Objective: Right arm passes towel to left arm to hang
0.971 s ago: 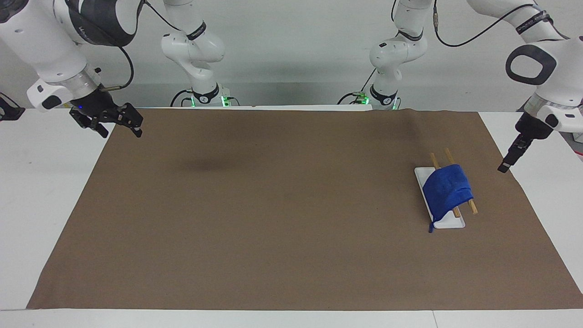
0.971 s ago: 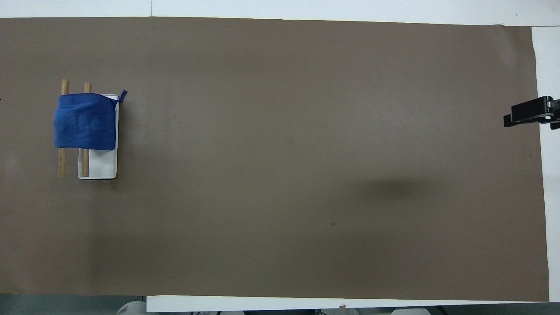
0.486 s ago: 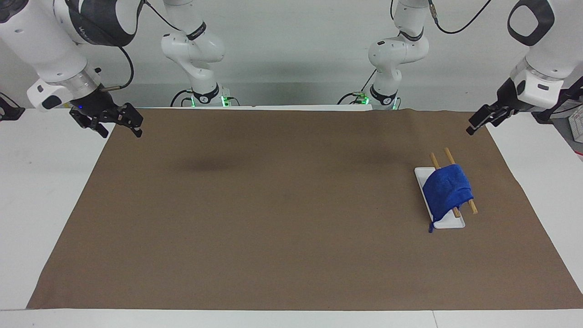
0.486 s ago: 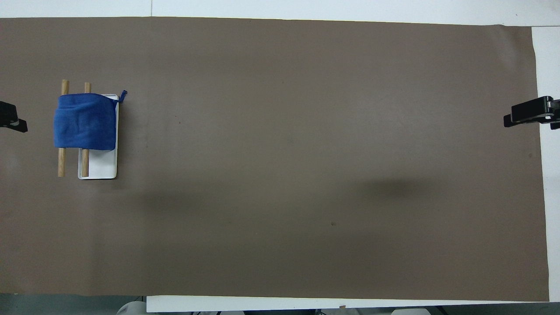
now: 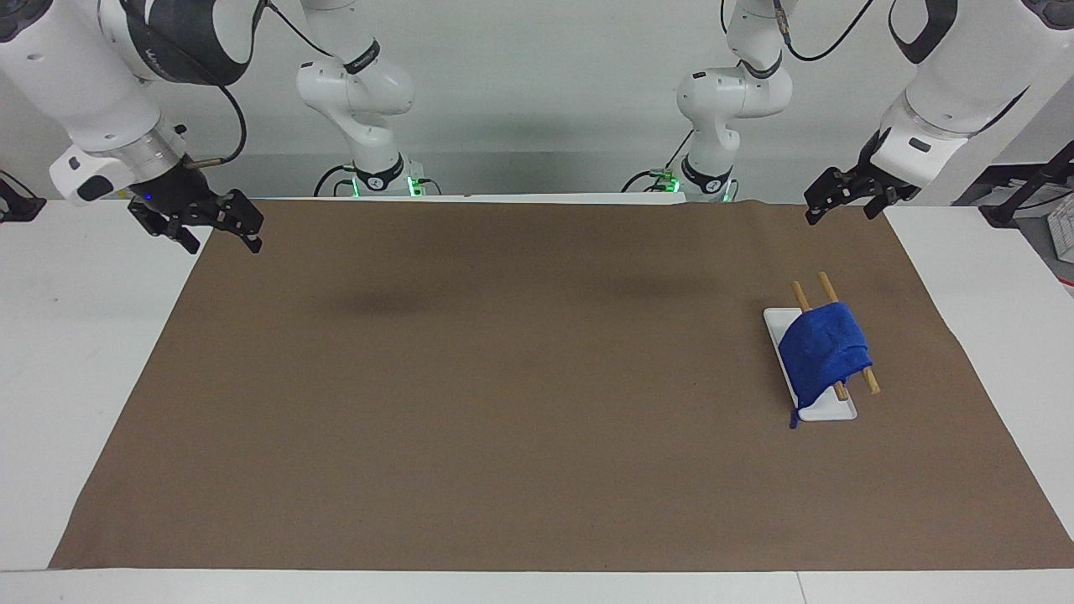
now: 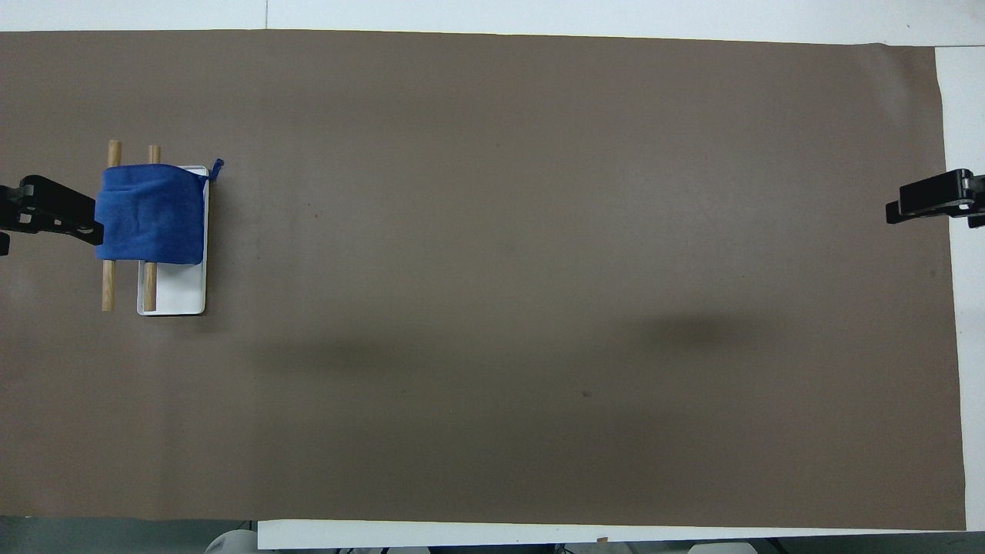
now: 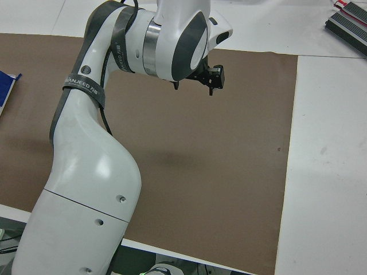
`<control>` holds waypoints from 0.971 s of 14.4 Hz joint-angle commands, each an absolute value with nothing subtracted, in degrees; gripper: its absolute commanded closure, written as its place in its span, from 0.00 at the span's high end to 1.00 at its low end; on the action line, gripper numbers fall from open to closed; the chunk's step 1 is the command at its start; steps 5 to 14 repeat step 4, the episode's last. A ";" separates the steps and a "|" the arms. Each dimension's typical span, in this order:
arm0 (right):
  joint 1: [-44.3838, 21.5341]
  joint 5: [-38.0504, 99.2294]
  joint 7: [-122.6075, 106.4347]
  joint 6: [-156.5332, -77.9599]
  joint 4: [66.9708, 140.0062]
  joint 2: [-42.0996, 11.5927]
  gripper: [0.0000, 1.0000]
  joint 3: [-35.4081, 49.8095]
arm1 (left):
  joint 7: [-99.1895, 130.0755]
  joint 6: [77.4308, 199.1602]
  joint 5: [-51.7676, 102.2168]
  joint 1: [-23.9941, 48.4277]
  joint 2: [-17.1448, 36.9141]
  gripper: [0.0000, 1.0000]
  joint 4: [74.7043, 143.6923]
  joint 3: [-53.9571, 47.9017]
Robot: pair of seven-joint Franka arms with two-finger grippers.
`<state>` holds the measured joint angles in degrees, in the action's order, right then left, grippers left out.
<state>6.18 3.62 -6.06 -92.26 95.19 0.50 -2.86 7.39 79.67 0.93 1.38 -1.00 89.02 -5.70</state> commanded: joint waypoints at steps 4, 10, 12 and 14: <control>6.24 3.34 -5.10 -91.76 95.89 1.41 1.00 -2.73 | 6.24 81.21 1.32 1.84 -2.46 1.00 90.62 -5.10; 6.24 3.34 -5.10 -91.76 95.89 1.41 1.00 -2.73 | 6.24 81.21 1.32 1.84 -2.46 1.00 90.62 -5.10; 6.24 3.34 -5.10 -91.76 95.89 1.41 1.00 -2.73 | 6.24 81.21 1.32 1.84 -2.46 1.00 90.62 -5.10; 6.24 3.34 -5.10 -91.76 95.89 1.41 1.00 -2.73 | 6.24 81.21 1.32 1.84 -2.46 1.00 90.62 -5.10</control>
